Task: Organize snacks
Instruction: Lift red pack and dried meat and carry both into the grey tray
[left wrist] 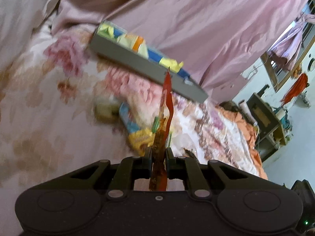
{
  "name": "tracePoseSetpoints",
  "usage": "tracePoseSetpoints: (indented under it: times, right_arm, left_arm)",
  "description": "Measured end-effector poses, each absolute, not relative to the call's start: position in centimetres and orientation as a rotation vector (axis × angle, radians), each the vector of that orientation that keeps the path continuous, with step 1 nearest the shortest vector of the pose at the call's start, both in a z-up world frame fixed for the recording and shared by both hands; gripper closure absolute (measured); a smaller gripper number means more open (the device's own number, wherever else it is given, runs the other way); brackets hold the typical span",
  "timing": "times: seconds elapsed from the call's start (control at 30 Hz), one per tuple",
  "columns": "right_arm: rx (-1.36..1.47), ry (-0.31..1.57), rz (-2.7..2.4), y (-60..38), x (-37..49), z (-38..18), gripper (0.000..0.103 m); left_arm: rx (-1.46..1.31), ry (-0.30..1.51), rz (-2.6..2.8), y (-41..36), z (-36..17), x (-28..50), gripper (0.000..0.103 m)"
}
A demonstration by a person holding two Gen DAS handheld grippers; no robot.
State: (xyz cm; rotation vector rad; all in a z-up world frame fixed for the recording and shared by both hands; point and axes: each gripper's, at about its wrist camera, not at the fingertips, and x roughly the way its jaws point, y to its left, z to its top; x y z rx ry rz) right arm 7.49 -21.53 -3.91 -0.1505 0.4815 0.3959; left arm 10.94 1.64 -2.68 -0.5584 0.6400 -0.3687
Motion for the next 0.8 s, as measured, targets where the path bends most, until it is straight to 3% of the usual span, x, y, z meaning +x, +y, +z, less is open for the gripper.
tracePoseSetpoints:
  times: [0.43,0.8]
  right_arm:
    - [-0.310,0.322,0.443,-22.1,16.3,4.8,0.054]
    - [-0.350,0.320,0.361,-21.6,28.4,7.8,0.054]
  left_arm:
    - [-0.562,0.378,-0.348,1.4,5.8,21.4,0.090]
    - [-0.557,0.363,-0.318,0.7,6.4,31.3,0.090]
